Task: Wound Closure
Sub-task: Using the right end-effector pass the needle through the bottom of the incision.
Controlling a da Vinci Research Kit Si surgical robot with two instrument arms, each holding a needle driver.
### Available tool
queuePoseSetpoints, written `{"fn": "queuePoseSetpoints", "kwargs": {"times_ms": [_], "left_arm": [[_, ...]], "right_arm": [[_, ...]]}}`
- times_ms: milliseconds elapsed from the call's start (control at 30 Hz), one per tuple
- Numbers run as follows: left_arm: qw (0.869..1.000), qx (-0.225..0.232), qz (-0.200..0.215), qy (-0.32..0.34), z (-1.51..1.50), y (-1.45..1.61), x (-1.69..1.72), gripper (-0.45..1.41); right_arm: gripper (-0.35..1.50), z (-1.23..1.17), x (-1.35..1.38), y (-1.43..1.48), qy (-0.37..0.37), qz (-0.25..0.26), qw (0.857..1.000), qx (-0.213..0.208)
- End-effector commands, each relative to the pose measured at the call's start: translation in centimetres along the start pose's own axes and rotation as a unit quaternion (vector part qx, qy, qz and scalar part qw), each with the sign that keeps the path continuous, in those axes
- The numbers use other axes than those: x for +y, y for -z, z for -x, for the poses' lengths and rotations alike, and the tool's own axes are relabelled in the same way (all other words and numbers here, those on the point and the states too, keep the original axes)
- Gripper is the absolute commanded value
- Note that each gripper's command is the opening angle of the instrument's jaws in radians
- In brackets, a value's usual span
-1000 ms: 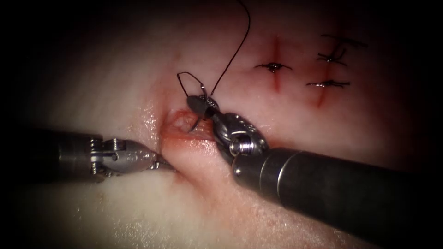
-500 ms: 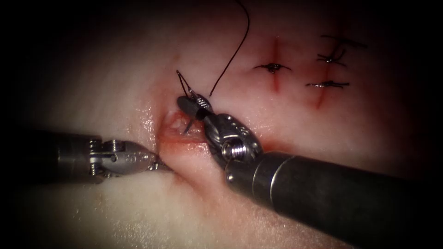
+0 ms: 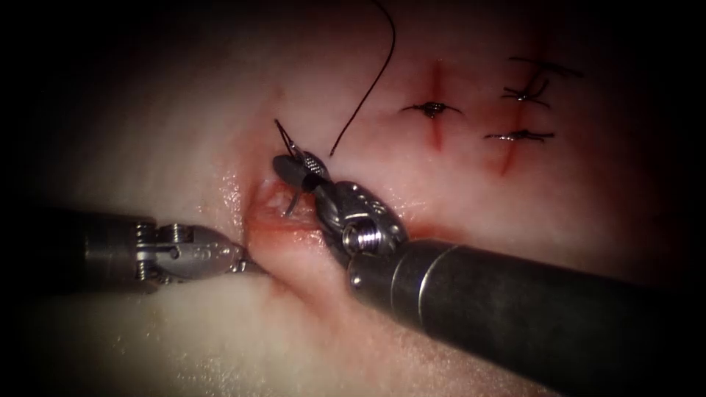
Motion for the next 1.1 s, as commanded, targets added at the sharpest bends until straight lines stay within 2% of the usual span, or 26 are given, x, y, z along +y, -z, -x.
{"fn": "queuePoseSetpoints", "kwargs": {"times_ms": [33,200,333,567,867,1100], "left_arm": [[1.000,0.000,0.001,0.000,0.02,-0.07,0.01,-0.45],[1.000,0.000,0.003,-0.001,0.04,-0.04,0.01,-0.45],[1.000,0.000,0.003,-0.001,0.05,-0.03,0.00,-0.45],[1.000,0.000,0.003,-0.002,0.05,-0.03,0.00,-0.45],[1.000,0.001,0.005,-0.003,0.07,-0.01,0.00,-0.45],[1.000,0.001,0.005,-0.004,0.09,0.00,-0.01,-0.45]], "right_arm": [[-0.35,0.00,-0.04,-0.10,-0.011,-0.007,1.000,-0.005],[-0.35,0.06,0.01,-0.13,-0.054,-0.035,0.998,-0.025],[-0.35,0.07,0.02,-0.13,-0.138,-0.063,0.986,-0.074],[-0.35,0.05,-0.01,-0.07,-0.149,-0.074,0.984,-0.057],[-0.35,0.22,-0.06,-0.04,-0.211,-0.089,0.970,-0.082],[-0.35,0.23,-0.12,-0.02,-0.224,-0.097,0.967,-0.070]]}}
